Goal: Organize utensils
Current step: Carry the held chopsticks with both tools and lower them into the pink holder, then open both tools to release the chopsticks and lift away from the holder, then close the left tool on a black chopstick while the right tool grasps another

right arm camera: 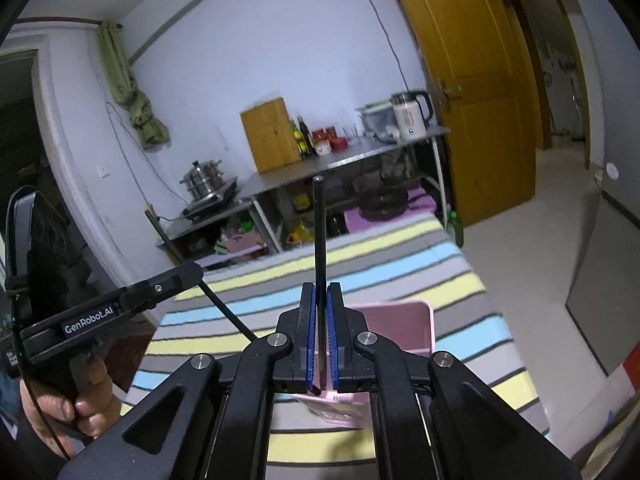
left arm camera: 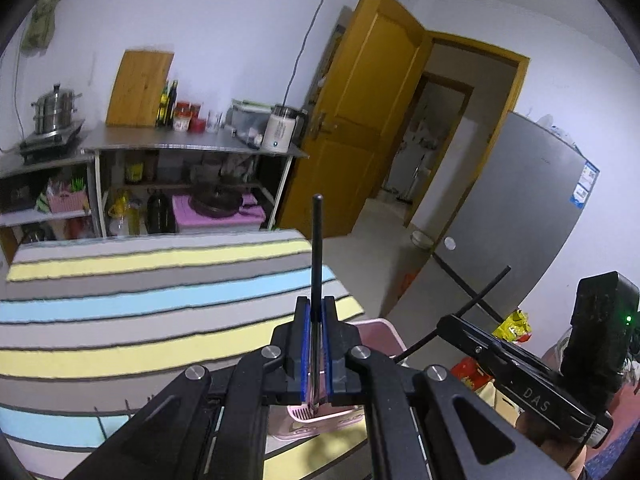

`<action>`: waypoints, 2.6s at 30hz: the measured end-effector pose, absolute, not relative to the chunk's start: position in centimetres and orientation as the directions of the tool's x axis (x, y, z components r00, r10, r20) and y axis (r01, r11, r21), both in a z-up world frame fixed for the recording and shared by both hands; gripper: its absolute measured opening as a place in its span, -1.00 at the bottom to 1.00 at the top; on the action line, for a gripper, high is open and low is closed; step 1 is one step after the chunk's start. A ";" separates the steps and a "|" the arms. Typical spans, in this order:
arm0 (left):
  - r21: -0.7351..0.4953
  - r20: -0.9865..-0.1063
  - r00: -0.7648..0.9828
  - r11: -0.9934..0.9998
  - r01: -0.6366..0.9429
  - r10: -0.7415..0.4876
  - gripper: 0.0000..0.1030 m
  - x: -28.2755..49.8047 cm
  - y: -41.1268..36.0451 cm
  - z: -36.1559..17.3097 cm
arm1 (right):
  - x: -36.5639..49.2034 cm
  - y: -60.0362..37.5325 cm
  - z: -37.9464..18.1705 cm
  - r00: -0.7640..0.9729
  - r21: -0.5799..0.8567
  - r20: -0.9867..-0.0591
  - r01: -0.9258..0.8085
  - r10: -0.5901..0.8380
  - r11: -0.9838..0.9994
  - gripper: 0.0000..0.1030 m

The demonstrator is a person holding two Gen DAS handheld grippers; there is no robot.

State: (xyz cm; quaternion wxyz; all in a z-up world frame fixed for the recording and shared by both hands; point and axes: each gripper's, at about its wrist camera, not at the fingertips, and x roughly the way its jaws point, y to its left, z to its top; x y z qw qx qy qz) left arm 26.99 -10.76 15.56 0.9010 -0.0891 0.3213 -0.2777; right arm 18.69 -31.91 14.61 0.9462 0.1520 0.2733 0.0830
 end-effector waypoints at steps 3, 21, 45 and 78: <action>-0.340 -0.555 0.623 0.834 0.435 -0.551 -0.90 28.1 -11.1 13.6 | 19.4 -32.1 13.1 0.818 0.340 -0.524 -0.056 0.239 0.939 -0.90; -0.338 -0.584 0.620 0.851 0.402 -0.525 -0.64 28.8 -10.3 10.3 | 20.3 -32.3 9.8 0.780 0.350 -0.576 -0.034 0.244 0.936 -0.71; -0.298 -0.542 0.726 0.904 0.305 -0.424 -0.51 17.2 -0.6 8.3 | 12.4 -28.1 9.2 0.781 0.321 -0.547 -0.139 0.303 0.937 -0.38; -0.227 -0.771 0.604 0.973 0.037 -0.202 -0.51 21.7 6.3 -4.5 | 15.5 -17.7 -1.0 0.556 0.299 -0.732 -0.256 0.393 0.919 -0.58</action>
